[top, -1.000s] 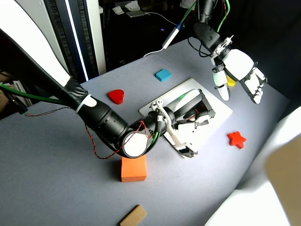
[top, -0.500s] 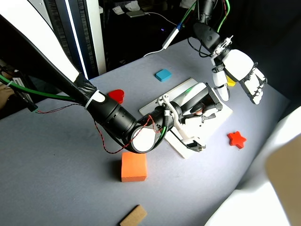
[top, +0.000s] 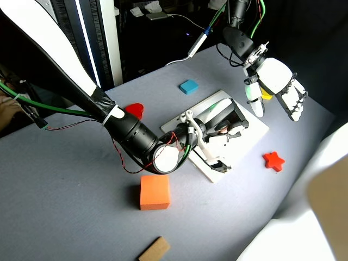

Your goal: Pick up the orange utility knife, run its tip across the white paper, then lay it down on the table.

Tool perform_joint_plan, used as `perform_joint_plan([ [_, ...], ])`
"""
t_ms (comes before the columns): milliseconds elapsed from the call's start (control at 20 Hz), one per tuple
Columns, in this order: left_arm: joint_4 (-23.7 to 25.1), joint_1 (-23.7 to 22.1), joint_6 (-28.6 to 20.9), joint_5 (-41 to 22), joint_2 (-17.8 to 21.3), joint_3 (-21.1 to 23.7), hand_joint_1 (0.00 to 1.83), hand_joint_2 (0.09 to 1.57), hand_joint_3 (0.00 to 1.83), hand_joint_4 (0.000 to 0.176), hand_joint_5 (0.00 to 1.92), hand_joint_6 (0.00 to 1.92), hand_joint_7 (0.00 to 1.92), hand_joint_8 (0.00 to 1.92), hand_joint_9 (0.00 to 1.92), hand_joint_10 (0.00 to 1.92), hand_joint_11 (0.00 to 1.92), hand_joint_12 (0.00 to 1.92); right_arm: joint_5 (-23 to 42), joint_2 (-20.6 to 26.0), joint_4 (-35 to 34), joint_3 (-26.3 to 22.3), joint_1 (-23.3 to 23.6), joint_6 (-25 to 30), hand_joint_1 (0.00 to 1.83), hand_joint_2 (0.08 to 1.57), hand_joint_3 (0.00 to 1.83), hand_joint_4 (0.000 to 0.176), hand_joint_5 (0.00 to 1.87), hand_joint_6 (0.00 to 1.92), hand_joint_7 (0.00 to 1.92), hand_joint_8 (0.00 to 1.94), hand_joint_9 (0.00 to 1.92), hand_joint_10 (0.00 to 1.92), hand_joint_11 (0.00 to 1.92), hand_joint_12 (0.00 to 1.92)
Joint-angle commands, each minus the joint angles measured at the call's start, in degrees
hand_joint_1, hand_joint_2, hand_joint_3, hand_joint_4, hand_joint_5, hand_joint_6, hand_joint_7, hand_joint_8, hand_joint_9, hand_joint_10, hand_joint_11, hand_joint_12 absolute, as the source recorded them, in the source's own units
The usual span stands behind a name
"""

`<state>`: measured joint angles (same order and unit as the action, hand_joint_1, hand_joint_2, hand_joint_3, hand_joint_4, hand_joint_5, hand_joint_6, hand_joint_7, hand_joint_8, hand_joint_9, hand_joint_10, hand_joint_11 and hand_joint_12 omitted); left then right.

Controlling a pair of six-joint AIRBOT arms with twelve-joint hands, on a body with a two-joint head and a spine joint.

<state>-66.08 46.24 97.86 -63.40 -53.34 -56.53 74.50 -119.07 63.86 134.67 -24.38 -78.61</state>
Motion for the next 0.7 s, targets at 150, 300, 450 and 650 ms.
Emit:
perform_joint_plan([
  [150, 2.6, 0.0, 0.2, -5.8, 0.4, -0.4, 0.19, 1.33, 0.00, 0.000, 0.20, 0.00, 0.25, 0.00, 0.25, 0.00, 0.00, 0.92, 6.0, 2.2, -1.9, 0.2, -1.4, 0.3, 1.48, 1.31, 0.00, 0.176, 1.34, 1.92, 1.52, 1.94, 1.63, 1.92, 1.67, 1.92],
  [300, 2.6, 0.0, 0.2, -5.8, 0.4, -0.3, 0.19, 1.32, 0.00, 0.000, 0.20, 0.00, 0.26, 0.00, 0.26, 0.00, 0.00, 0.95, 7.3, 3.6, -1.8, 0.1, -1.5, 0.6, 1.49, 1.30, 0.00, 0.176, 1.34, 1.92, 1.52, 1.94, 1.63, 1.92, 1.68, 1.92],
  [450, 2.6, 0.0, 0.2, -5.8, 0.4, -0.3, 0.18, 1.32, 0.00, 0.000, 0.20, 0.00, 0.27, 0.00, 0.27, 0.01, 0.00, 0.97, 8.2, 5.2, -1.8, -0.6, -1.6, 0.6, 1.49, 1.30, 0.00, 0.176, 1.35, 1.92, 1.52, 1.94, 1.63, 1.92, 1.68, 1.92],
  [650, 2.6, 0.0, 0.2, -5.8, 0.4, -0.2, 0.15, 1.33, 0.00, 0.000, 0.21, 0.00, 0.27, 0.00, 0.27, 0.00, 0.00, 0.97, 6.8, 9.9, -1.7, -6.5, -2.1, 0.3, 1.48, 1.30, 0.00, 0.176, 1.33, 1.92, 1.51, 1.94, 1.62, 1.92, 1.66, 1.92],
])
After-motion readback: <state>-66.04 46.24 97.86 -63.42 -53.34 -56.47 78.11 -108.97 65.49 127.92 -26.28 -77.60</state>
